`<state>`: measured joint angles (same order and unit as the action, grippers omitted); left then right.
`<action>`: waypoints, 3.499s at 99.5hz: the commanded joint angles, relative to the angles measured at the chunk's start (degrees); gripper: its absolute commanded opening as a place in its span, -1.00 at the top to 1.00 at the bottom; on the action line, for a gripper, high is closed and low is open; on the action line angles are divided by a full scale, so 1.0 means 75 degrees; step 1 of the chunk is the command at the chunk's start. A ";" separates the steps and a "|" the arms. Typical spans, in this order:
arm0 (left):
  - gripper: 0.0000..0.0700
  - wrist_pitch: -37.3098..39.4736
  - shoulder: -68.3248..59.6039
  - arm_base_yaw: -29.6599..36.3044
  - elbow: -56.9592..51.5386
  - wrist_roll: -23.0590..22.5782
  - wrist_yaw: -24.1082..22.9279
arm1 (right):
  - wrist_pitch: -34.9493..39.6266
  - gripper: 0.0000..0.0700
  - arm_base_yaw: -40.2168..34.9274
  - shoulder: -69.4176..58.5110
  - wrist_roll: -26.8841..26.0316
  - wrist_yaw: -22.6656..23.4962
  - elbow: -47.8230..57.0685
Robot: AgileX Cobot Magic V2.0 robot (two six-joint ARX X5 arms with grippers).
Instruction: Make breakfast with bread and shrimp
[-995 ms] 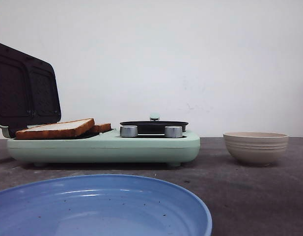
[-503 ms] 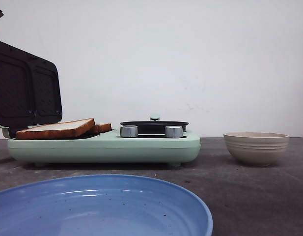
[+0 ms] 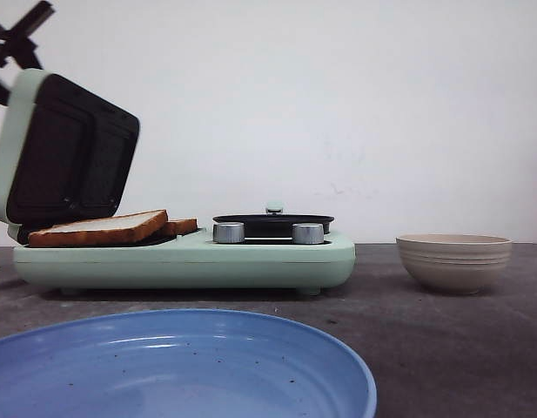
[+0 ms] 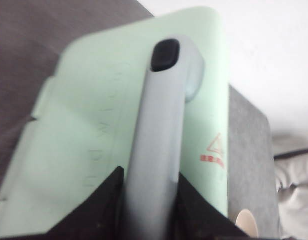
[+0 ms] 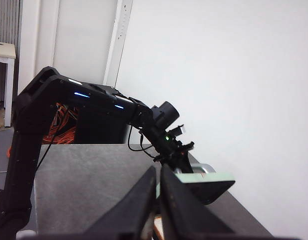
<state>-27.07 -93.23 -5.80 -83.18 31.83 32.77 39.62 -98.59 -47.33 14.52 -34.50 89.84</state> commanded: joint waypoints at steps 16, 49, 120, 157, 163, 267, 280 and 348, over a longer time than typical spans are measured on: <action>1.00 0.0198 -0.0221 0.0708 -0.0073 -0.0446 -0.0475 | -0.0149 0.98 -0.0131 -0.0067 -0.0152 -0.0009 0.0125; 1.00 0.0347 -0.0463 0.1929 -0.0073 -0.1026 -0.1609 | -0.0254 0.98 -0.0131 -0.0070 -0.0341 -0.0009 0.0125; -0.29 0.0052 -0.1728 0.2690 -0.0073 -0.1142 -0.1967 | -0.0146 0.98 -0.0128 -0.0073 -0.0498 -0.0624 0.0125; 0.00 0.0160 -0.0592 0.2876 -0.0073 -0.1428 -0.2002 | -0.0402 0.98 0.0122 -0.0122 -0.0329 -0.1061 0.0125; 0.13 0.0230 -0.0280 0.2900 -0.0073 -0.1451 -0.1999 | -0.0522 0.98 0.0326 -0.0122 -0.0530 -0.1055 0.0125; 0.48 -0.1856 0.6164 0.3885 -0.0073 -0.2430 -0.2157 | 0.0982 0.98 1.1505 -0.4677 -0.2949 0.5630 0.0119; 0.49 -0.2078 0.6997 0.3949 -0.0073 -0.2608 -0.2425 | 0.1052 0.98 1.2176 -0.5333 -0.2582 0.5595 0.0119; 0.50 -0.2157 0.7353 0.3978 -0.0073 -0.2148 -0.2632 | 0.1148 -0.50 1.2995 -0.8507 -0.2483 0.5968 0.0117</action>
<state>-43.70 -37.82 23.77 -82.91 15.22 13.28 48.27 -1.98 -108.53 -4.32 8.91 89.65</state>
